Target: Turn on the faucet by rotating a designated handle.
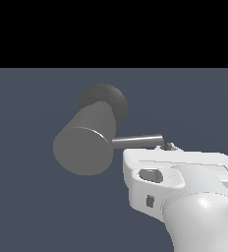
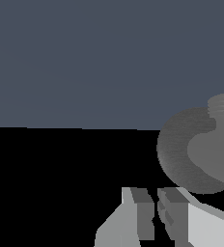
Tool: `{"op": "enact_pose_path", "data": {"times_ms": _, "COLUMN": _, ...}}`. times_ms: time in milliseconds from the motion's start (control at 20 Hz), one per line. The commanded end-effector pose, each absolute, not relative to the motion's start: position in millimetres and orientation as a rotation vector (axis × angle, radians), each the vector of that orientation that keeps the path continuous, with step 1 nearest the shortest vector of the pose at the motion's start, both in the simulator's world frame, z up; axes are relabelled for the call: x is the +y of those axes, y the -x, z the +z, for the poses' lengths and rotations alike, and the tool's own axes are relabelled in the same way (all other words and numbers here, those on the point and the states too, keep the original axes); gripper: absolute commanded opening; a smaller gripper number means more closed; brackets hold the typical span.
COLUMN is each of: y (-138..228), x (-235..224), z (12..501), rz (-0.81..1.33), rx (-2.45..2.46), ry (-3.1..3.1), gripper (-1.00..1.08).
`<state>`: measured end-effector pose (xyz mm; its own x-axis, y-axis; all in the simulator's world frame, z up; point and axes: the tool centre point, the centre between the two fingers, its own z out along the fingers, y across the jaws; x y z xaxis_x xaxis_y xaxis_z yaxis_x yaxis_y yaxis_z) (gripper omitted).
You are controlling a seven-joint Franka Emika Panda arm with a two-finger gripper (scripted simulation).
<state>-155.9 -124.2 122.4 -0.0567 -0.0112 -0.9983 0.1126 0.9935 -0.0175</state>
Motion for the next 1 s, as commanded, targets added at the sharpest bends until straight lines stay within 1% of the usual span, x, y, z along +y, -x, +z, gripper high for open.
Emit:
{"op": "enact_pose_path", "data": {"times_ms": 0, "y": 154, "x": -105, "z": 148, "rz": -0.072, "rx": 1.590, "ry": -0.064, "gripper": -1.00}}
{"op": "enact_pose_path", "data": {"times_ms": 800, "y": 155, "x": -81, "z": 202, "rz": -0.048, "rx": 1.571, "ry": -0.056, "gripper": -1.00}}
{"op": "enact_pose_path", "data": {"times_ms": 850, "y": 155, "x": -81, "z": 202, "rz": -0.048, "rx": 1.571, "ry": -0.056, "gripper": -1.00}}
{"op": "enact_pose_path", "data": {"times_ms": 900, "y": 156, "x": -103, "z": 176, "rz": -0.084, "rx": 1.618, "ry": -0.082, "gripper": -1.00}}
{"op": "enact_pose_path", "data": {"times_ms": 950, "y": 155, "x": -100, "z": 179, "rz": -0.082, "rx": 1.616, "ry": -0.081, "gripper": -1.00}}
